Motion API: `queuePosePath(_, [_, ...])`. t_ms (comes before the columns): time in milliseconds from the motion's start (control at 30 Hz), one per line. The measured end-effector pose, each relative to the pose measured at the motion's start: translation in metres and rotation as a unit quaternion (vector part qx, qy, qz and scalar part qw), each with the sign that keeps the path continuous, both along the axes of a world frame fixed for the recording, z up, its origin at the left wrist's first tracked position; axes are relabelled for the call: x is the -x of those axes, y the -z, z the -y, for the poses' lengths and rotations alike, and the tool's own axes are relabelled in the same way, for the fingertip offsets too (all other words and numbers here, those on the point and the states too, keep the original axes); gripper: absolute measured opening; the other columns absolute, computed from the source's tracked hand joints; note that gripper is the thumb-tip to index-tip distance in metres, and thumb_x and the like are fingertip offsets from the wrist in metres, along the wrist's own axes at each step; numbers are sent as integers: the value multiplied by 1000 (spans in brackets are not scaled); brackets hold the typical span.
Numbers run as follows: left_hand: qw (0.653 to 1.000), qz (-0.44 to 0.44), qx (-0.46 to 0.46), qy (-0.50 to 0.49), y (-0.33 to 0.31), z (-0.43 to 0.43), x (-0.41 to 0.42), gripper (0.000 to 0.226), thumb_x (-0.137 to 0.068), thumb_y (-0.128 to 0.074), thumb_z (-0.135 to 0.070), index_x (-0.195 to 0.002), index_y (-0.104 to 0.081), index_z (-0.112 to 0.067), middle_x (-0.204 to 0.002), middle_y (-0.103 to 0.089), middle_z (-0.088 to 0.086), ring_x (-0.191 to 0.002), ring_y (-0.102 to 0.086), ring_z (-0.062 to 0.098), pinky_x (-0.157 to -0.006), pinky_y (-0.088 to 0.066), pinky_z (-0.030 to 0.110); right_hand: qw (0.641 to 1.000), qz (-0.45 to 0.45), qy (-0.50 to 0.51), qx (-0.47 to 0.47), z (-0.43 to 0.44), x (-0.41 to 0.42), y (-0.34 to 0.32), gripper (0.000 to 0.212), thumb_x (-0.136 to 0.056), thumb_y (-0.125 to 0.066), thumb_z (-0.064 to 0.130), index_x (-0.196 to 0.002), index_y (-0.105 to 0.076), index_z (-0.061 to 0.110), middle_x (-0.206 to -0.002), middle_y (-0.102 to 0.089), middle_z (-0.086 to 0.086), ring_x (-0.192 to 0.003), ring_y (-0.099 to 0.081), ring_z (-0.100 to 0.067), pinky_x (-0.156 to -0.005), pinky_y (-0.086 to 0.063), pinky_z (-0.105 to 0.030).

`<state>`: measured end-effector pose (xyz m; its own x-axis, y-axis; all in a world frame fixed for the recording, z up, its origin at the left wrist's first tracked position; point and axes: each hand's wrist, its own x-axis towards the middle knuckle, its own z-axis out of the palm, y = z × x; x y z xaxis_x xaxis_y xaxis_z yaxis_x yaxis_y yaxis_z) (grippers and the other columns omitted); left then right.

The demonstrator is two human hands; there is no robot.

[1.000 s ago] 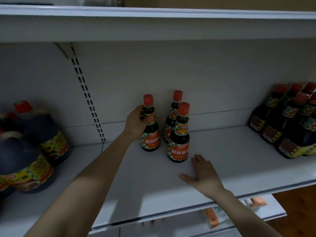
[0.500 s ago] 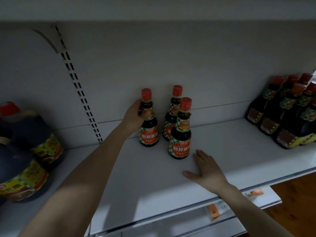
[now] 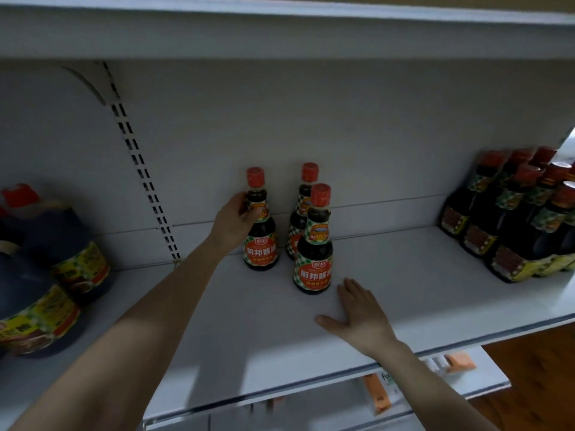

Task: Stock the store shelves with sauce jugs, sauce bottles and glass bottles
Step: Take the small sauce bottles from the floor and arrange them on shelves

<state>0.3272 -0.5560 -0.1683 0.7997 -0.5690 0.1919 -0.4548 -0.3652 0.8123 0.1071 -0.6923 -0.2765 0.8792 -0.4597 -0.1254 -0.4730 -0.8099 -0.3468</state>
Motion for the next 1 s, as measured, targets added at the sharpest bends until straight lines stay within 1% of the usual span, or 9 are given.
queuePosePath(133, [995,23,-55,-80,22,-23,34,61,-95,-45,-32,-145,-23,-4,-150,-31,13,-137,-32,25,-109,-24,28,1000,-4,-13,-9,2,0,-2,135,-44,0,96,-147,-15,11,-157,-7,-6,-145,-4,-18,-117,-4,-35])
queuePosePath(267, [972,70,-209,-84,43,-66,80,65,-96,-39,-40,-147,-15,-9,-155,-17,7,-143,-18,19,-115,-12,29,999,-10,-32,-1,2,2,-10,91,-82,-37,70,-147,-15,9,-157,-9,-7,-145,-5,-19,-118,-5,-36])
queuePosePath(333, [952,84,-276,-102,48,-95,104,66,-96,-35,-47,-148,-14,-10,-156,-16,7,-143,-16,20,-115,-11,33,999,-3,-44,2,-2,6,-12,88,-84,-38,67,-146,-19,7,-156,-15,-8,-144,-11,-20,-117,-10,-36])
queuePosePath(433, [934,123,-301,-148,51,-142,140,67,-93,-39,-49,-144,-26,-7,-151,-28,13,-140,-26,24,-112,-20,37,995,38,-87,19,-23,13,-20,91,-75,-37,73,-138,-35,7,-143,-39,-11,-133,-34,-26,-110,-29,-39])
queuePosePath(533, [925,108,-305,-198,52,-191,172,65,-94,-41,-46,-144,-26,-9,-153,-26,9,-142,-21,20,-114,-16,37,983,71,-166,17,-61,12,-30,83,-75,-43,68,-130,-44,7,-133,-49,-13,-122,-44,-28,-100,-38,-39])
queuePosePath(700, [899,83,-326,-282,54,-285,218,71,-92,-38,-55,-146,-25,-11,-154,-22,7,-143,-16,18,-116,-11,37,956,68,-287,8,-153,0,-40,115,-59,-18,86,-138,-35,4,-145,-38,-14,-133,-34,-27,-109,-28,-36])
queuePosePath(767, [884,67,-336,-317,57,-331,237,69,-92,-39,-52,-146,-23,-13,-155,-21,6,-143,-15,18,-116,-10,37,942,77,-326,-12,-203,-4,-40,104,-69,-32,82,-137,-36,4,-145,-37,-15,-134,-33,-27,-110,-27,-34])
queuePosePath(833, [868,53,-344,-355,62,-382,259,69,-92,-39,-53,-146,-24,-14,-154,-22,6,-143,-16,18,-116,-11,36,927,79,-367,-26,-258,-5,-40,83,-82,-48,64,-142,-30,8,-151,-29,-11,-139,-25,-23,-115,-20,-33])
queuePosePath(1000, [823,-12,-368,-433,79,-515,315,69,-91,-37,-56,-146,-24,-17,-154,-22,4,-144,-15,17,-116,-11,37,892,61,-445,-52,-402,-2,-23,80,-85,-51,55,-144,-26,7,-153,-24,-10,-141,-22,-22,-114,-17,-29])
